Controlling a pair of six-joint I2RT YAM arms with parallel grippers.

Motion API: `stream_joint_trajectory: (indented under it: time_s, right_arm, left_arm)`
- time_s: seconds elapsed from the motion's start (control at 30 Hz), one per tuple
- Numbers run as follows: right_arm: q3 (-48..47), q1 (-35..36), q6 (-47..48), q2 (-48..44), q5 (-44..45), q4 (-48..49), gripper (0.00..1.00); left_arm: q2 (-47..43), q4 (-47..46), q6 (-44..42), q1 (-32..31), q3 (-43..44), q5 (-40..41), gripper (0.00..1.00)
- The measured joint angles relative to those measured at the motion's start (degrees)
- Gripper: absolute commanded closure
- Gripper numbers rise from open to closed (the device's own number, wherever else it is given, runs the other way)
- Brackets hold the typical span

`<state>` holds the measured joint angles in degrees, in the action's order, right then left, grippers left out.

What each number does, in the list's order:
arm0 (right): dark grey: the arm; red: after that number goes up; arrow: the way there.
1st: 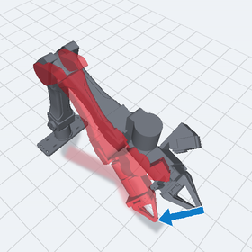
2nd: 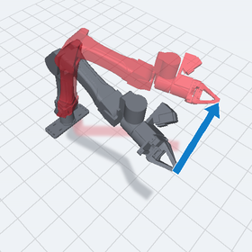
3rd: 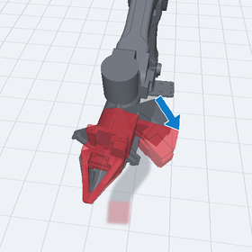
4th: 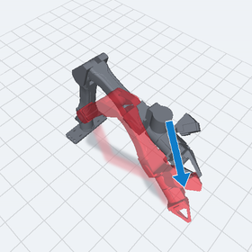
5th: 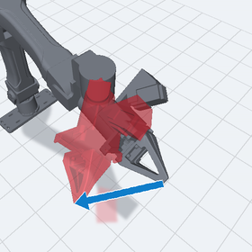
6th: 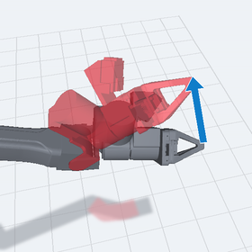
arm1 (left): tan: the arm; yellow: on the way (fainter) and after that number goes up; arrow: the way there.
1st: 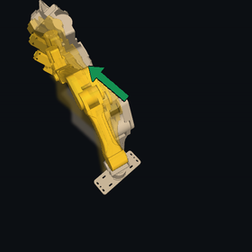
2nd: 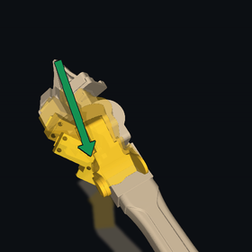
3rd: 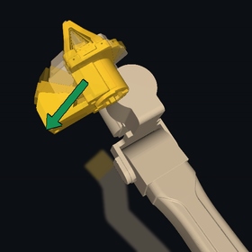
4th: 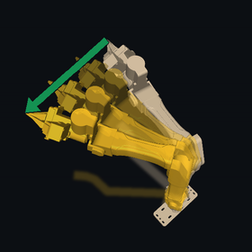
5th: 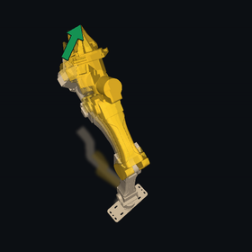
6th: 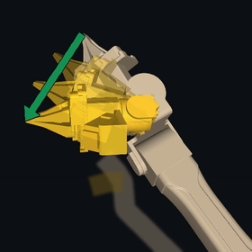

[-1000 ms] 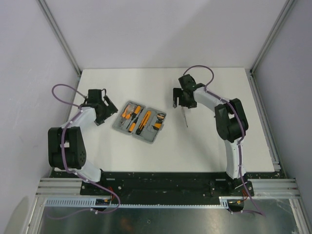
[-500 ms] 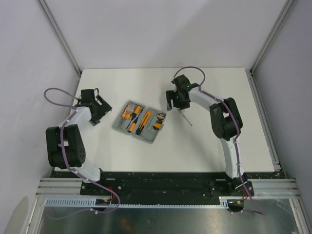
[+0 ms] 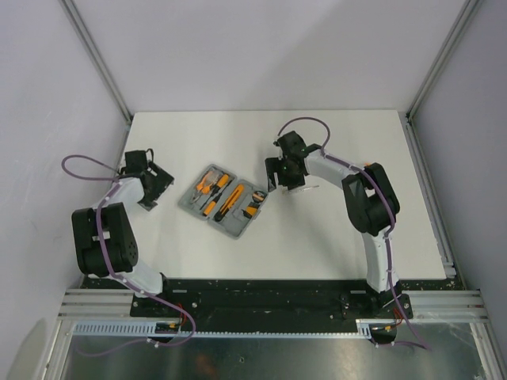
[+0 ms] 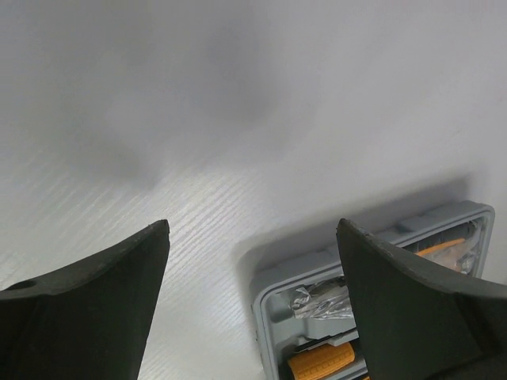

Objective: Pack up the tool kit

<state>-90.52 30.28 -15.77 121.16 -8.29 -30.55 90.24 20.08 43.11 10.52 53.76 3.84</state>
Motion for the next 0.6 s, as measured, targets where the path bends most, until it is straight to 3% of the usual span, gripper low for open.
stream_joint_trajectory:
  time_s: [0.2, 0.43, 0.6]
  right_arm:
    - [-0.2, -0.6, -0.5, -0.1, 0.0, -0.3, 0.20]
    - [-1.5, -5.3, -1.6, -0.1, 1.1, -0.2, 0.22]
    - [0.7, -10.0, -2.7, -0.3, 1.6, 1.0, 0.29]
  left_arm:
    - [1.0, 0.1, 1.0, 0.8, 0.2, 0.8, 0.15]
    - [5.9, 0.2, 1.9, 1.1, 3.0, 1.0, 0.46]
    - [7.6, 0.2, 1.9, 1.1, 3.1, 0.5, 0.68]
